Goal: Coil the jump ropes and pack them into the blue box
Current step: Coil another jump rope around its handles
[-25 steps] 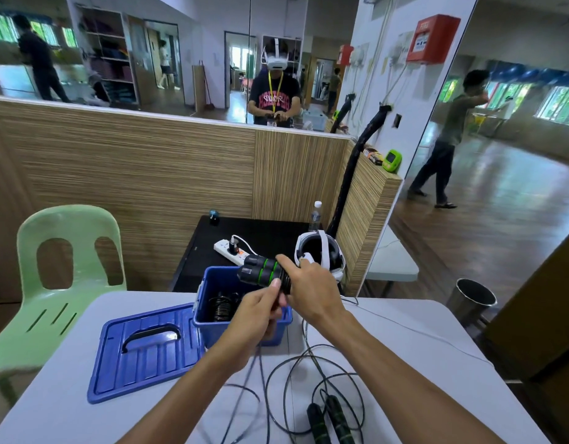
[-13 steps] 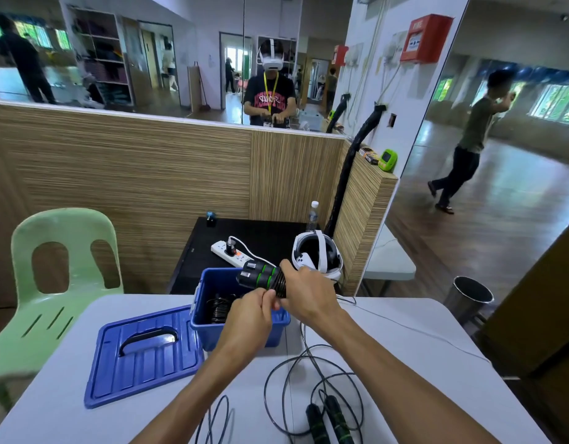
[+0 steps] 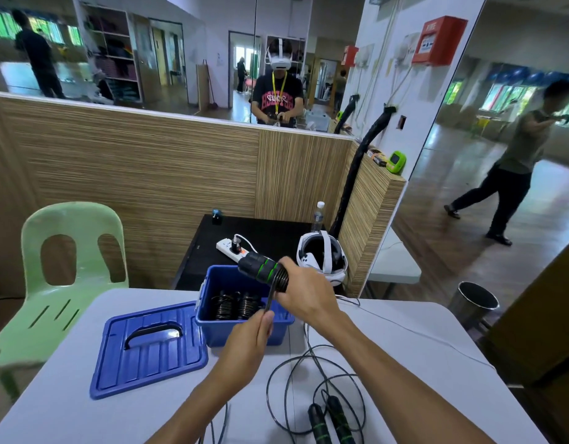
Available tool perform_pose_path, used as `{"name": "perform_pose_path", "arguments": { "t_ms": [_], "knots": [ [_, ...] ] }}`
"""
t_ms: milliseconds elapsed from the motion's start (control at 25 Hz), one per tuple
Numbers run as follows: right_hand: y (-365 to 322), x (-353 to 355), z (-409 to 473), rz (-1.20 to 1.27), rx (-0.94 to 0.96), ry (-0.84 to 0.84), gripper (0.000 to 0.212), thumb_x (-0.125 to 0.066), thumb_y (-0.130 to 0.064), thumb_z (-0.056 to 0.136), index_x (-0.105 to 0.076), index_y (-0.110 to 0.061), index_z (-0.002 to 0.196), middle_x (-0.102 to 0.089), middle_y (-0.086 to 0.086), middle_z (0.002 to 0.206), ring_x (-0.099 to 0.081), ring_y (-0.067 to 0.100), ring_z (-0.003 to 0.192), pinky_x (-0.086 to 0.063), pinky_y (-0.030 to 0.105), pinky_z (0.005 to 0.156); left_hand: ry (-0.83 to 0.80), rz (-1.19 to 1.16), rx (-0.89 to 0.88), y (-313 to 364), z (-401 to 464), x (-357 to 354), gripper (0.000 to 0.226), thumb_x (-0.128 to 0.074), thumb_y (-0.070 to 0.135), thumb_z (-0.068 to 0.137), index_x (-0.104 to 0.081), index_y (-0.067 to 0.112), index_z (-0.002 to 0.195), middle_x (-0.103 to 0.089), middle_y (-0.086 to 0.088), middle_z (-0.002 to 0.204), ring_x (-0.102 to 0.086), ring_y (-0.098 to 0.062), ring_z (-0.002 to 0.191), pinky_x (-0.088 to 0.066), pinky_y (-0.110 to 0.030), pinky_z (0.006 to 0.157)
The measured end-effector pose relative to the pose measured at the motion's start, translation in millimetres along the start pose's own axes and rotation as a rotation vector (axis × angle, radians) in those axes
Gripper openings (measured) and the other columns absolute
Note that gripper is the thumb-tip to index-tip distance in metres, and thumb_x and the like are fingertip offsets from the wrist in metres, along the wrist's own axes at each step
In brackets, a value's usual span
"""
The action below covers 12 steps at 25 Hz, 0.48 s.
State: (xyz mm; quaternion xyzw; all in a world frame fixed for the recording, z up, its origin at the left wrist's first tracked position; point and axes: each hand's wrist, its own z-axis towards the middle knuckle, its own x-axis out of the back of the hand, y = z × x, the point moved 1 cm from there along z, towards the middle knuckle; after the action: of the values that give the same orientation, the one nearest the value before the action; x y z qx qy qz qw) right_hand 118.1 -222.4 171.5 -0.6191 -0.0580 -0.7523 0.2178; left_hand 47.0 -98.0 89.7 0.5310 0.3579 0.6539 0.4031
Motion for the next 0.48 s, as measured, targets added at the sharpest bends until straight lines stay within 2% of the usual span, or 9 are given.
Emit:
{"name": "perform_pose_path", "arguments": {
  "t_ms": [80, 120, 200, 280, 320, 360, 400, 480],
  "knots": [
    [0.0, 2.8, 0.2, -0.002, 0.066, -0.029, 0.047, -0.069, -0.037, 0.08, -0.047, -0.027, 0.121, -0.067, 0.009, 0.095, -0.064, 0.035, 0.086, -0.049, 0.036, 0.068, -0.008, 0.176, -0.09, -19.6, -0.7, 3.6, 0.043, -0.036, 0.058, 0.095, -0.054, 0.022, 0.08, -0.056, -0.007, 0.068, -0.048, -0.01, 0.065, -0.041, -0.04, 0.062],
    [-0.7, 3.3, -2.3, -0.006, 0.097, -0.058, 0.049, -0.07, -0.036, 0.079, -0.047, -0.028, 0.122, -0.067, 0.008, 0.097, -0.064, 0.034, 0.086, -0.049, 0.035, 0.068, -0.029, 0.225, -0.118, -24.3, 0.1, 7.1, 0.041, -0.036, 0.057, 0.096, -0.053, 0.024, 0.08, -0.055, -0.003, 0.066, -0.047, -0.008, 0.063, -0.039, -0.038, 0.061],
    [-1.0, 5.6, -4.7, 0.018, 0.136, -0.102, 0.051, -0.071, -0.037, 0.077, -0.049, -0.029, 0.122, -0.068, 0.006, 0.098, -0.064, 0.033, 0.087, -0.049, 0.035, 0.069, -0.111, 0.256, -0.137, -18.8, 3.8, 17.9, 0.03, -0.038, 0.041, 0.101, -0.05, 0.026, 0.079, -0.049, 0.007, 0.064, -0.041, -0.005, 0.061, -0.035, -0.034, 0.059],
    [1.6, 8.8, -6.8, 0.094, 0.16, -0.152, 0.049, -0.072, -0.04, 0.074, -0.051, -0.032, 0.117, -0.068, 0.001, 0.094, -0.064, 0.03, 0.088, -0.048, 0.035, 0.069, -0.168, 0.312, -0.16, -10.9, 13.5, 25.7, 0.023, -0.041, 0.025, 0.103, -0.056, 0.022, 0.086, -0.052, 0.013, 0.068, -0.045, -0.001, 0.064, -0.037, -0.028, 0.062],
    [1.2, 11.4, -7.9, 0.147, 0.176, -0.173, 0.05, -0.074, -0.044, 0.072, -0.051, -0.035, 0.114, -0.067, -0.003, 0.093, -0.064, 0.027, 0.087, -0.049, 0.034, 0.069, -0.157, 0.347, -0.144, -10.8, 17.0, 29.1, 0.023, -0.041, 0.02, 0.103, -0.058, 0.017, 0.088, -0.056, 0.01, 0.069, -0.05, 0.001, 0.063, -0.041, -0.028, 0.063],
    [-0.6, 15.6, -8.3, 0.184, 0.2, -0.179, 0.053, -0.076, -0.051, 0.069, -0.05, -0.036, 0.113, -0.067, -0.007, 0.092, -0.064, 0.024, 0.085, -0.049, 0.034, 0.069, -0.19, 0.327, -0.087, -8.9, 18.3, 32.0, 0.025, -0.04, 0.015, 0.103, -0.058, 0.013, 0.086, -0.058, 0.006, 0.068, -0.052, 0.002, 0.06, -0.042, -0.033, 0.065],
    [-3.2, 19.7, -8.3, 0.189, 0.234, -0.181, 0.058, -0.076, -0.058, 0.066, -0.049, -0.037, 0.113, -0.066, -0.01, 0.091, -0.063, 0.02, 0.083, -0.05, 0.033, 0.069, -0.253, 0.361, -0.11, -13.0, 20.2, 36.6, 0.026, -0.04, 0.013, 0.103, -0.057, 0.014, 0.084, -0.058, 0.004, 0.067, -0.053, 0.002, 0.059, -0.043, -0.037, 0.067],
    [-10.3, 22.7, -13.1, 0.145, 0.316, -0.202, 0.062, -0.072, -0.07, 0.065, -0.048, -0.038, 0.112, -0.065, -0.012, 0.09, -0.06, 0.015, 0.081, -0.051, 0.034, 0.07, -0.373, 0.404, -0.076, -6.6, 23.9, 48.6, 0.019, -0.046, 0.014, 0.101, -0.057, 0.025, 0.091, -0.059, 0.013, 0.073, -0.059, 0.002, 0.074, -0.046, -0.023, 0.072]
  ]
}}
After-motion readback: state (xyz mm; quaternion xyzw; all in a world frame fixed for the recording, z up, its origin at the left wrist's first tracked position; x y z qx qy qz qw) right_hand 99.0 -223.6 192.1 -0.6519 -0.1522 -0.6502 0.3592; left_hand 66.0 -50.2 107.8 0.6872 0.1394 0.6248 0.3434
